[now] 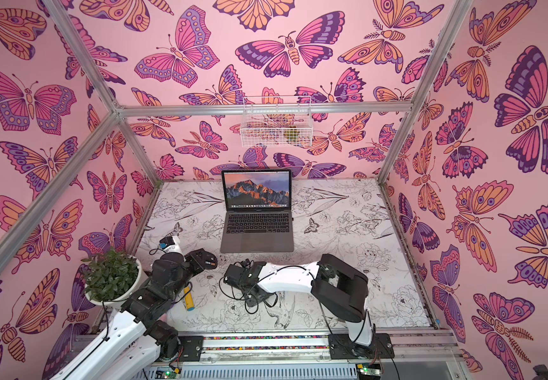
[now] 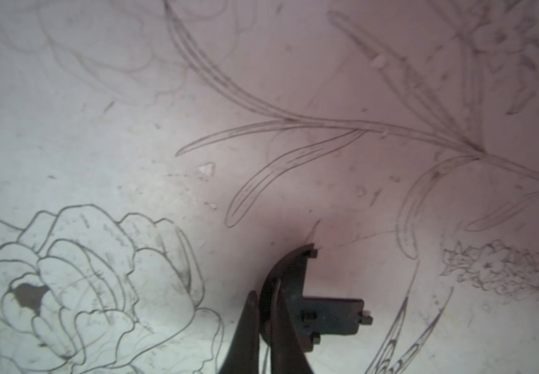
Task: Insert the wireless mouse receiver into the laptop
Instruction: Pick up the lid from the center of the board.
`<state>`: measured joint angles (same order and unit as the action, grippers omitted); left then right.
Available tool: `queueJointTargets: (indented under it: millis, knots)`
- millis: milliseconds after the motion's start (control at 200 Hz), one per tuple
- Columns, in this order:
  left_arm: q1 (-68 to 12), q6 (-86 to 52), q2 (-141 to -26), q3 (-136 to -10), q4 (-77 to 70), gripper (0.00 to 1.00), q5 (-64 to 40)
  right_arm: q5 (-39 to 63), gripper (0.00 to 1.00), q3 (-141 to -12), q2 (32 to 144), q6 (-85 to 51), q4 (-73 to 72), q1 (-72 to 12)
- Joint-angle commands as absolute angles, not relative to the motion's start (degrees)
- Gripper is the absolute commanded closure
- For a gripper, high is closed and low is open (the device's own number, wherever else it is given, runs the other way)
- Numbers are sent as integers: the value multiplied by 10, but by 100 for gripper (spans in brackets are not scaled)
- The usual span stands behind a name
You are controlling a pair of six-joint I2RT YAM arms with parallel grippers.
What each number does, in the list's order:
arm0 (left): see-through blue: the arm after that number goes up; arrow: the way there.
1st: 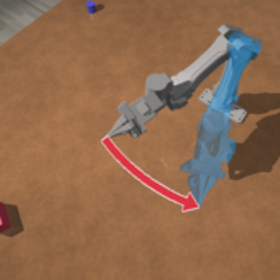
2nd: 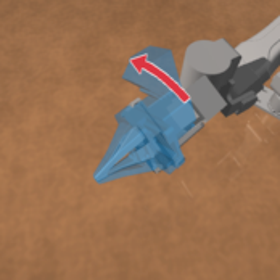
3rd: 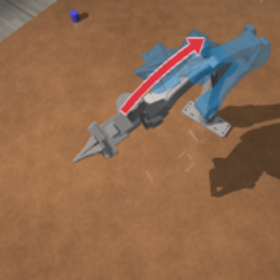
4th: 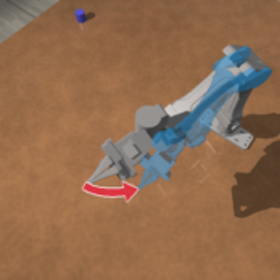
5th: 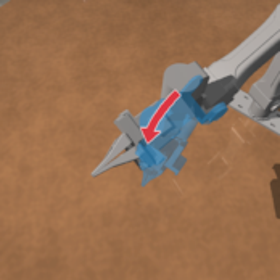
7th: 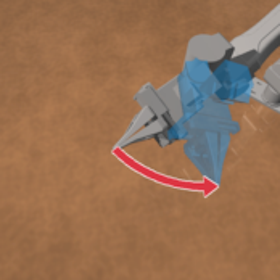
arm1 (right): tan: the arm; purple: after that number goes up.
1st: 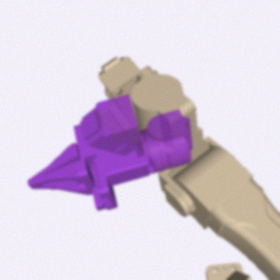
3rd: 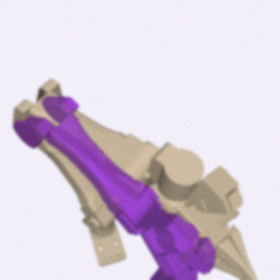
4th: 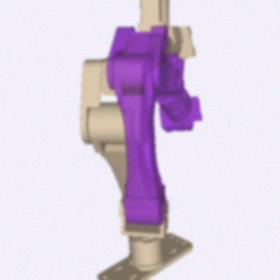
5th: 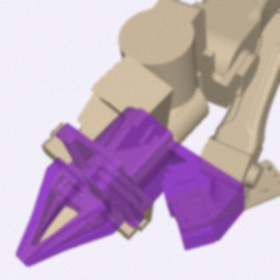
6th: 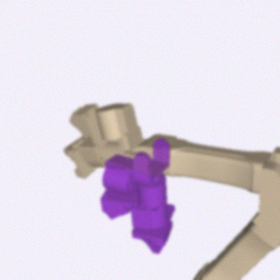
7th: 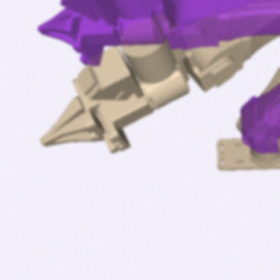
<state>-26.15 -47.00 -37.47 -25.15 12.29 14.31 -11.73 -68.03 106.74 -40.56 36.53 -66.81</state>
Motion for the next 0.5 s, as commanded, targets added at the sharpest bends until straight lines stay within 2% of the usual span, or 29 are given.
queueJointTargets:
  millis: [0, 200, 496]
  knots:
    - [-259, -475, -396, -252, 105, 100, 132, -162, 99, -619, 1013, -408, 311, -613]
    - [-258, -476, -445, -265, 62, 100, 105, -154, 100, -556, 935, -354, 281, -484]
    - [-259, -490, -493, -265, -5, 100, 96, -12, 100, -441, 809, -344, 159, -308]
